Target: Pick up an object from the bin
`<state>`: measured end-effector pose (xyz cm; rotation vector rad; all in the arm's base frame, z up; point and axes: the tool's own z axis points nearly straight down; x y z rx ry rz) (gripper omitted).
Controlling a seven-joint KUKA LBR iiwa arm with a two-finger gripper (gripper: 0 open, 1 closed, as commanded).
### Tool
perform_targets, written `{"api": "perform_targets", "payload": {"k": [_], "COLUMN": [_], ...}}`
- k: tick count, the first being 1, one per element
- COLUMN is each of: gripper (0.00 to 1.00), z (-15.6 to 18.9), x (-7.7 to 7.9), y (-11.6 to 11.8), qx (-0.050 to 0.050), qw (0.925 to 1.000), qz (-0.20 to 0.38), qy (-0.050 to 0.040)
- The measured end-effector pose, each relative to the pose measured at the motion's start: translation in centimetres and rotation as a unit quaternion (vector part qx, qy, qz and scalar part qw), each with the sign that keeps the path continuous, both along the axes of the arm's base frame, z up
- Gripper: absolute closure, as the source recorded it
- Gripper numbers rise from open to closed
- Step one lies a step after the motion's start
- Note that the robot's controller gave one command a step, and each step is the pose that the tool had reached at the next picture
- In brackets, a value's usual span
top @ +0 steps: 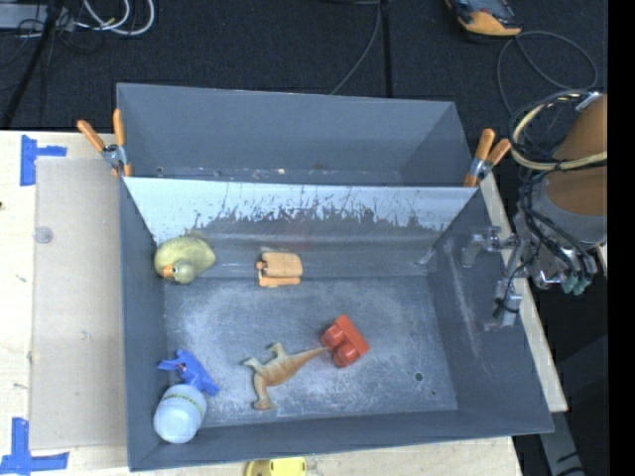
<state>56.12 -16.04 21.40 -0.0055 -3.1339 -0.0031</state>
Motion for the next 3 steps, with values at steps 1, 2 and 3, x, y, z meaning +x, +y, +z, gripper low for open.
{"api": "perform_targets", "payload": {"k": [1, 2, 3], "gripper": [0.0, 0.0, 0.0], "z": [0.5, -3.2, -6.5], "x": [0.1, -0.5, -3.0], "y": [0.1, 2.4, 7.8], "qx": [-0.001, -0.001, 0.0], "qw": [1.0, 0.9996, 0.9983], "qz": [0.002, 0.027, 0.058], "qy": [-0.0033, -0.0051, -0.0019]}}
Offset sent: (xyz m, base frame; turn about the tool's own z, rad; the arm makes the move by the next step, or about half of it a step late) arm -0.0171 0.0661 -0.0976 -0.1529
